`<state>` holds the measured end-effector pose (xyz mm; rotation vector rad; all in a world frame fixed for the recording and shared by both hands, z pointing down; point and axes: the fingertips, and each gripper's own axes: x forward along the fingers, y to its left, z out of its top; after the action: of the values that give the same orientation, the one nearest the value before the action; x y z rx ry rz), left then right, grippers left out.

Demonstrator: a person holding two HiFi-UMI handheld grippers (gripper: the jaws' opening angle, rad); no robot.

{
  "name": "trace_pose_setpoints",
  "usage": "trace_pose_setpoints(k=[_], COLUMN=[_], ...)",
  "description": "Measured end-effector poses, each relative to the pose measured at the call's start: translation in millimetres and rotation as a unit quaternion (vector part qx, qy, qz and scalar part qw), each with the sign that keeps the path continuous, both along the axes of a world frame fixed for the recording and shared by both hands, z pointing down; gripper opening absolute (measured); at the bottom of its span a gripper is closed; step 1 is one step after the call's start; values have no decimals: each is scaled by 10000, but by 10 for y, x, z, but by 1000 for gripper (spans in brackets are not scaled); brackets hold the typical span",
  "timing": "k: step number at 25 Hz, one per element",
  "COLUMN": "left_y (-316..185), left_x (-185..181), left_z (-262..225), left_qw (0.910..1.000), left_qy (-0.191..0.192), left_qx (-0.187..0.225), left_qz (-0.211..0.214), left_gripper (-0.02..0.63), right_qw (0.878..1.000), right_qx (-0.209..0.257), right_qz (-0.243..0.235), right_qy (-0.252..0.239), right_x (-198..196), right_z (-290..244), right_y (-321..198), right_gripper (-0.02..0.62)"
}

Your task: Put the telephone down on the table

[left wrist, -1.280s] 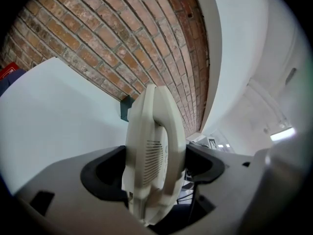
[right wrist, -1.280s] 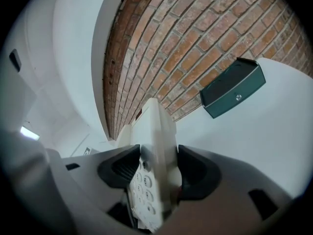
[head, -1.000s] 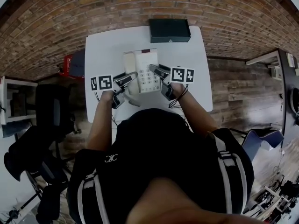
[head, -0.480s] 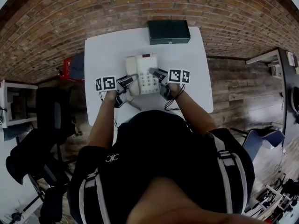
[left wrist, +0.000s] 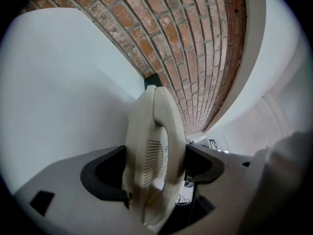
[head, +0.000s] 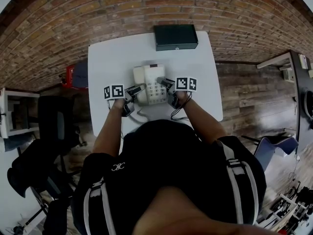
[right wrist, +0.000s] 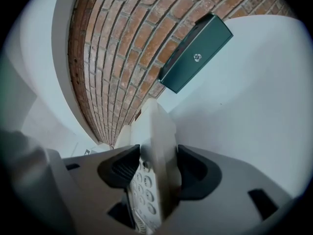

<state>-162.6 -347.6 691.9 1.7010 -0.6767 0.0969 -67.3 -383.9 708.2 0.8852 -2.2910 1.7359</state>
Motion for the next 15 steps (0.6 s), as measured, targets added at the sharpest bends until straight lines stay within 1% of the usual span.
trace_pose_setpoints(k=[4, 10, 15], left_y=[32, 33, 9], left_x=[12, 17, 13], left_z=[70, 130, 181], left_qw=[10000, 9999, 9999], left_qy=[-4, -37, 24], left_qx=[-75, -130, -169], left_qz=[33, 70, 13], left_gripper=[367, 367, 367], right_qw=[10000, 9999, 9998], right_qx=[-64, -112, -166], right_qz=[-66, -29, -70], right_qy=[-4, 37, 130], right_x=[6, 14, 6], right_z=[73, 145, 171], right_y=[21, 38, 9], right_gripper=[212, 212, 212])
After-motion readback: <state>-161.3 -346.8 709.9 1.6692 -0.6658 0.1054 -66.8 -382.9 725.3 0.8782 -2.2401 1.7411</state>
